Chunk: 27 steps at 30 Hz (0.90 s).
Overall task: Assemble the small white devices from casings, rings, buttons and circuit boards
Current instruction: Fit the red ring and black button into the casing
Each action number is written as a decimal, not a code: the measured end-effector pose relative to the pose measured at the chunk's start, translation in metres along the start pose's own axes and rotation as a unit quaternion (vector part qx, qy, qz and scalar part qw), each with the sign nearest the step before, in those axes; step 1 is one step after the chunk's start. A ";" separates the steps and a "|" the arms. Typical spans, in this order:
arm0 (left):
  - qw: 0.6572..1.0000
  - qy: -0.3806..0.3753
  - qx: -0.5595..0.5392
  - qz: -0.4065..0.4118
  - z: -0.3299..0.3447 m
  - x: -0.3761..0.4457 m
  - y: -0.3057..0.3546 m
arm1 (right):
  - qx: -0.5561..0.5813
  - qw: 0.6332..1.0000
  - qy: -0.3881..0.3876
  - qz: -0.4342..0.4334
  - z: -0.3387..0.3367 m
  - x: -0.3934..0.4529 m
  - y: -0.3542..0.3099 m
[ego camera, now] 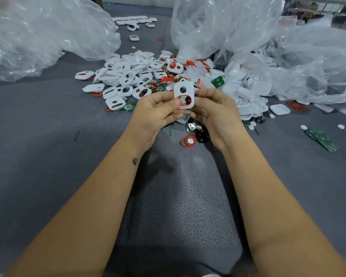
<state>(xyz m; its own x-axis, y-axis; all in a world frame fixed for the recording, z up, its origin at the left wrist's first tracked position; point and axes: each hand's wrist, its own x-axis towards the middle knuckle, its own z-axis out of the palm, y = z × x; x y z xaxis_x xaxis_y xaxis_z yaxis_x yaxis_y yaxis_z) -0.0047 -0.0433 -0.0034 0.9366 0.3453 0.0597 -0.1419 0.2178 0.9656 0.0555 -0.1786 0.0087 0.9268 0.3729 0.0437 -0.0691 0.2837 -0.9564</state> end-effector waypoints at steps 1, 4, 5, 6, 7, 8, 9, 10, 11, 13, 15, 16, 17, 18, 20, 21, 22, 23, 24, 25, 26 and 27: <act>1.000 0.003 0.003 0.000 0.000 0.000 0.000 | -0.005 1.000 -0.001 -0.004 -0.001 0.000 0.000; 1.000 0.006 0.005 0.003 0.000 0.000 0.000 | -0.004 0.999 -0.024 -0.028 -0.001 -0.001 0.000; 1.000 0.005 0.004 0.006 0.000 0.000 -0.001 | 0.003 0.999 -0.033 -0.029 -0.001 -0.001 -0.001; 1.000 0.004 0.002 0.009 -0.001 0.000 -0.001 | 0.014 0.999 -0.038 -0.027 -0.001 -0.001 -0.001; 1.000 0.003 0.002 0.012 -0.001 0.000 -0.001 | 0.024 0.999 -0.041 -0.024 -0.002 -0.001 -0.001; 1.000 0.001 0.002 0.013 -0.002 0.000 -0.002 | 0.030 0.998 -0.044 -0.022 -0.001 -0.001 -0.001; 1.000 0.001 0.003 0.013 -0.002 0.000 -0.002 | 0.029 0.998 -0.047 -0.022 -0.001 -0.001 -0.001; 1.000 0.000 0.005 0.013 -0.003 0.000 -0.002 | 0.019 0.998 -0.049 -0.025 0.000 -0.001 0.000; 1.000 0.000 0.007 0.013 -0.003 0.000 -0.002 | 0.001 0.998 -0.047 -0.030 0.000 -0.001 0.001; 1.000 -0.002 0.016 0.014 -0.002 0.000 -0.002 | -0.041 0.998 -0.031 -0.044 0.000 -0.001 0.003; 1.000 -0.005 0.019 0.012 -0.002 0.000 -0.002 | -0.056 0.997 -0.018 -0.055 0.000 -0.001 0.003; 1.000 -0.007 0.018 0.008 -0.002 0.000 -0.001 | -0.058 0.996 -0.017 -0.061 0.000 -0.001 0.003; 1.000 -0.011 0.018 0.005 -0.001 0.000 -0.001 | -0.065 0.995 -0.018 -0.068 0.000 -0.001 0.003; 1.000 -0.015 0.020 0.002 -0.001 0.001 -0.001 | -0.075 0.994 -0.019 -0.075 0.001 -0.001 0.004; 0.999 -0.015 0.032 -0.001 0.000 0.001 -0.001 | -0.098 0.992 -0.020 -0.083 0.002 -0.002 0.004; 0.999 -0.010 0.038 -0.002 0.000 0.001 -0.001 | -0.107 0.991 -0.020 -0.084 0.002 -0.002 0.004; 0.999 -0.004 0.043 -0.004 -0.001 0.001 -0.002 | -0.115 0.990 -0.020 -0.083 0.002 -0.002 0.004; 0.999 0.001 0.046 -0.007 -0.001 0.002 -0.002 | -0.124 0.989 -0.020 -0.082 0.002 -0.002 0.004; 0.999 0.005 0.050 -0.010 -0.001 0.002 -0.002 | -0.135 0.987 -0.019 -0.082 0.002 -0.003 0.004; 0.998 0.008 0.055 -0.012 0.000 0.002 -0.002 | -0.145 0.986 -0.018 -0.082 0.003 -0.003 0.004; 0.998 0.010 0.062 -0.012 0.000 0.002 -0.002 | -0.153 0.985 -0.018 -0.082 0.003 -0.004 0.004; 0.997 0.011 0.071 -0.012 0.000 0.002 -0.002 | -0.158 0.984 -0.020 -0.082 0.003 -0.004 0.005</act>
<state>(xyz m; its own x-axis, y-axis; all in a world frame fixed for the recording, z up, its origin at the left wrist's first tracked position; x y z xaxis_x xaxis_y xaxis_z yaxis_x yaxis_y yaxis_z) -0.0022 -0.0431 -0.0056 0.9318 0.3615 0.0327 -0.0716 0.0947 0.9929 0.0504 -0.1757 0.0052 0.9005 0.3806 0.2103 0.2041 0.0573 -0.9773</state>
